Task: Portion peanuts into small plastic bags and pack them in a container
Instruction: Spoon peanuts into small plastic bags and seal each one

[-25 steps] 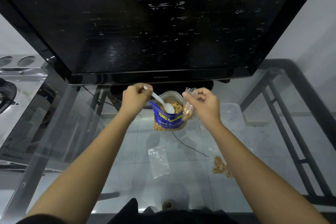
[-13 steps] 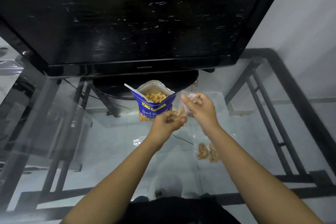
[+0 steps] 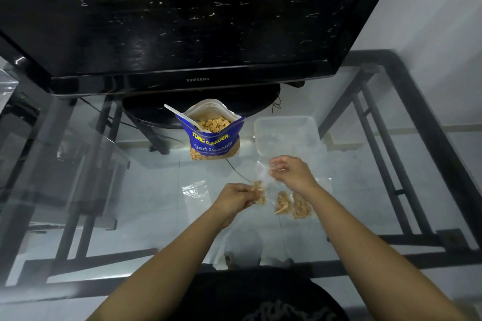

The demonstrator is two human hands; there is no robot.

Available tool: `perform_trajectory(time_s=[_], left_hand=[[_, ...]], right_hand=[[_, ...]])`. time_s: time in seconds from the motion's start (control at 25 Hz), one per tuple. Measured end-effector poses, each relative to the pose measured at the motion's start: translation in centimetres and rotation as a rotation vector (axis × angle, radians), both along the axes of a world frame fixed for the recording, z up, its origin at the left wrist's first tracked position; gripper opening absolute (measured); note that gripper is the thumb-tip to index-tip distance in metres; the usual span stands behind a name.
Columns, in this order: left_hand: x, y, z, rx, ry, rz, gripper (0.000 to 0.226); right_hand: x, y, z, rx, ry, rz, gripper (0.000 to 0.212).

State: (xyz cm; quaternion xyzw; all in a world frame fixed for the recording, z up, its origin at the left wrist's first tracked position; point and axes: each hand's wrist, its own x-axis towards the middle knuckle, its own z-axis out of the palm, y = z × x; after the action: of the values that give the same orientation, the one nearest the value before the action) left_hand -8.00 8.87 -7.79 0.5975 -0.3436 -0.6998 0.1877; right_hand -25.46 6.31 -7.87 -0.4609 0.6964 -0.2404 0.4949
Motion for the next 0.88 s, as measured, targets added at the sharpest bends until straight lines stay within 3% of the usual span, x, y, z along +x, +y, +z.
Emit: perform_trajectory(time_s=[0.16,0.36,0.48,0.72,0.88], left_hand=[[-0.8,0.5,-0.9,-0.047,-0.135,-0.085,0.04],[-0.9,1.2,-2.0,-0.524,-0.575,-0.531,0.039],[-0.6,1.4,-2.7,-0.664,-0.552,-0.642,0.038],[3.0,0.5,-2.5,-0.781,-0.589,-0.482,0.038],[10.2,-0.6,-3.8,-0.947,-0.82,-0.425,0.033]], right_hand=[[0.5,0.5,-1.7,-0.096,0.237,0.076,0.017],[0.6,1.0,-3.0,-0.177,0.457,0.287,0.021],[0.3,1.1,-3.3,-0.223,0.529,0.379,0.023],[2.7,1.6,-2.4,-0.398,0.506,0.355,0.024],[8.0,1.8,-2.4,-0.392,0.38,0.503,0.03]])
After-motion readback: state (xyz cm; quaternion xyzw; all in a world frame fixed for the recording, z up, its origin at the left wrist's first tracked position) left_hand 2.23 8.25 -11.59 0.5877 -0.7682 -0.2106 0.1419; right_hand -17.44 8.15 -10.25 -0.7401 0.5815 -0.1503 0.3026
